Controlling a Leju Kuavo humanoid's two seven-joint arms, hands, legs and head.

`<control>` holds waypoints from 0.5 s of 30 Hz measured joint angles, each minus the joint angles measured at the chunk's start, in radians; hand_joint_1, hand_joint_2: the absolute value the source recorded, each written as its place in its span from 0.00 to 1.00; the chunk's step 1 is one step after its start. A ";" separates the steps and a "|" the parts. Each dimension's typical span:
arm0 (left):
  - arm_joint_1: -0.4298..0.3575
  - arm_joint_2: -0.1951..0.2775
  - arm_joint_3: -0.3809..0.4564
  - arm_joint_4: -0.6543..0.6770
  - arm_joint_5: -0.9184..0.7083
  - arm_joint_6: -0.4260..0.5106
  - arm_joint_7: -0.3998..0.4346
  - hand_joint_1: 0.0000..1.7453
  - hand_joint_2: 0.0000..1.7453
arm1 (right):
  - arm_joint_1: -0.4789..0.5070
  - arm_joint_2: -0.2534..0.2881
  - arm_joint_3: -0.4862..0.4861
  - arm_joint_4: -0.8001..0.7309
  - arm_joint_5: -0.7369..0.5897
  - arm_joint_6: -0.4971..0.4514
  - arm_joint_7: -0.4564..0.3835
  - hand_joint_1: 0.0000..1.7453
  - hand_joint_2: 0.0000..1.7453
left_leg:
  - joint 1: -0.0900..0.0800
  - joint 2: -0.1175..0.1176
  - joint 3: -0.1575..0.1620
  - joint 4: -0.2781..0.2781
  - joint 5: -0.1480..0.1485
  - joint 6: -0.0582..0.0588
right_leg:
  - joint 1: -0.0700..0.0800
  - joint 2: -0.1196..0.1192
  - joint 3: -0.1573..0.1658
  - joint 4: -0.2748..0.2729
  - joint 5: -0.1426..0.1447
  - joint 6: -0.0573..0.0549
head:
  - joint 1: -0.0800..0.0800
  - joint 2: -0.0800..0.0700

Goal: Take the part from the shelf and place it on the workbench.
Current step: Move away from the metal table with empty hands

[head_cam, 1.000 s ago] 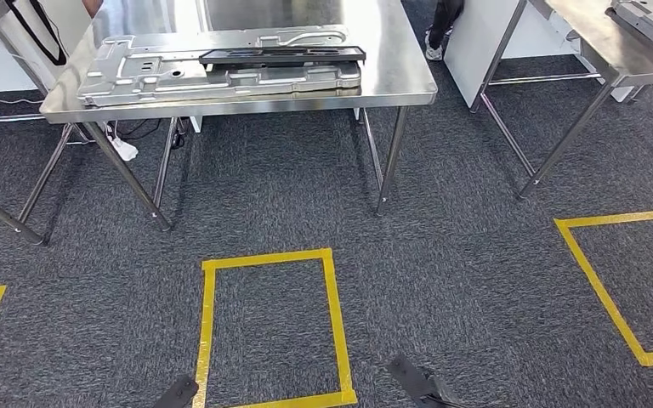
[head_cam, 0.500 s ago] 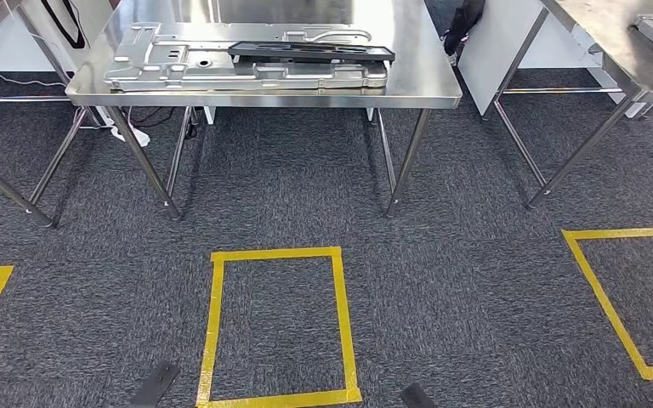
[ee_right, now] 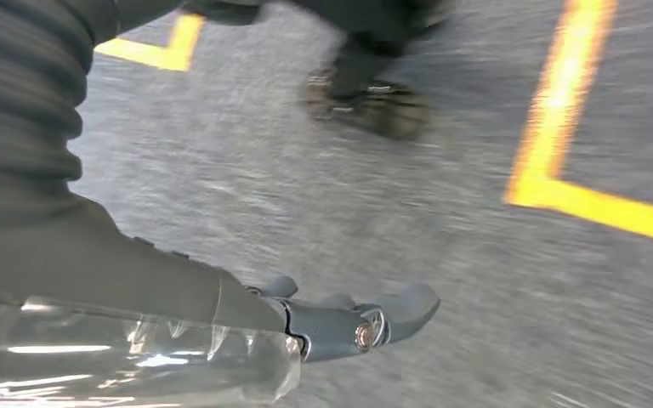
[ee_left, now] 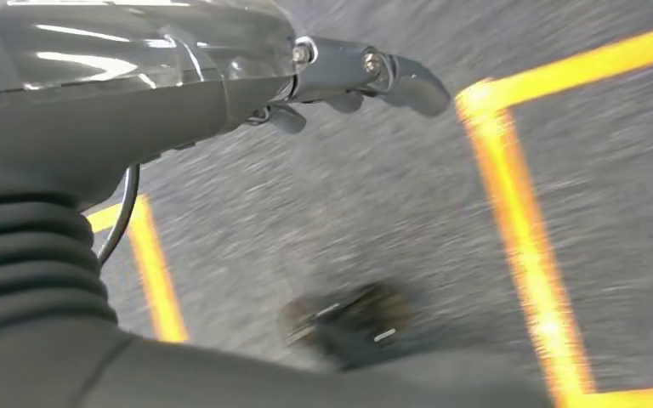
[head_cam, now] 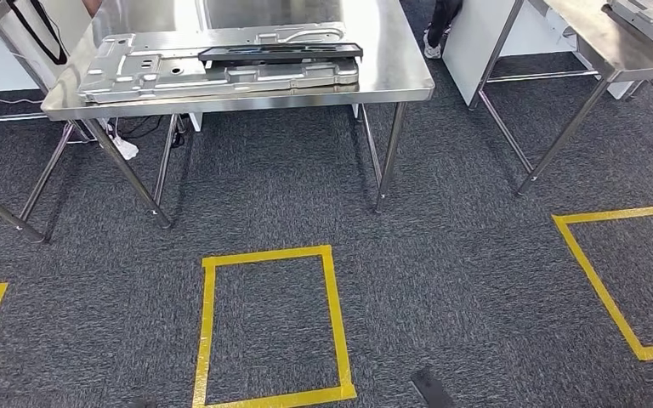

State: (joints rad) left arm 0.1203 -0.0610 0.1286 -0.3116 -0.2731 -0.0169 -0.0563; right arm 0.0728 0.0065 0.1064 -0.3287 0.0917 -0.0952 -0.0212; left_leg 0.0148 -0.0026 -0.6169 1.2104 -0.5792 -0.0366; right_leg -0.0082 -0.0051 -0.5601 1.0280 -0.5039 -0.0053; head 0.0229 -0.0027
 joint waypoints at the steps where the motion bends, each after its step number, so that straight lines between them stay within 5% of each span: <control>1: 0.016 0.003 -0.007 0.011 0.017 0.001 0.004 0.00 0.00 | -0.010 0.000 -0.005 -0.022 -0.006 0.006 0.000 0.00 1.00 | 0.001 0.000 0.034 -0.068 0.025 0.000 | 0.001 0.000 -0.001 0.003 -0.002 0.003 | -0.003 0.000; 3: 0.047 0.008 -0.022 0.030 0.054 0.003 0.012 0.00 0.50 | -0.025 -0.002 -0.017 -0.059 -0.017 0.017 0.003 0.00 1.00 | 0.001 0.000 0.069 -0.149 0.048 0.002 | 0.006 0.000 -0.006 0.012 -0.004 0.011 | -0.006 0.000; 5: 0.072 0.015 -0.038 0.037 0.101 0.007 0.021 0.00 1.00 | -0.026 -0.003 -0.031 -0.082 -0.033 0.034 0.007 0.00 1.00 | -0.002 -0.002 0.068 -0.156 0.048 0.009 | 0.009 0.000 -0.011 0.013 -0.002 0.019 | -0.005 0.000; 8: 0.069 0.022 -0.060 0.012 0.172 0.011 0.032 0.00 1.00 | 0.010 -0.004 -0.047 -0.086 -0.057 0.058 0.014 0.00 1.00 | 0.001 -0.002 0.064 -0.161 0.056 0.025 | 0.007 0.001 -0.025 0.046 -0.032 0.032 | 0.001 0.000; 12: 0.017 0.028 -0.075 -0.061 0.217 0.012 0.041 0.00 1.00 | 0.081 -0.004 -0.060 -0.044 -0.072 0.074 0.020 0.00 1.00 | 0.002 0.002 0.055 -0.162 0.060 0.037 | 0.001 0.003 -0.126 0.265 -0.139 0.041 | 0.020 0.000; 13: 0.002 0.029 -0.077 -0.083 0.223 0.012 0.043 0.00 1.00 | 0.101 -0.004 -0.062 -0.028 -0.074 0.075 0.020 0.00 1.00 | 0.003 0.005 0.054 -0.162 0.061 0.038 | -0.002 0.003 -0.131 0.281 -0.136 0.045 | 0.022 0.000; 15: -0.029 0.031 -0.084 -0.127 0.232 0.012 0.044 0.00 1.00 | 0.139 -0.004 -0.065 0.006 -0.076 0.076 0.021 0.00 1.00 | 0.007 0.006 0.055 -0.161 0.060 0.038 | -0.012 0.003 -0.084 0.195 -0.079 0.056 | 0.024 0.000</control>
State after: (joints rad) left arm 0.0915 -0.0300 0.0449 -0.4382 -0.0414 -0.0046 -0.0123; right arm 0.2113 0.0024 0.0418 -0.3229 0.0153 -0.0193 -0.0001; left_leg 0.0219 0.0033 -0.5620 1.0499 -0.5188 0.0012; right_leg -0.0204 -0.0025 -0.6442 1.2233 -0.5827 0.0510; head 0.0467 -0.0027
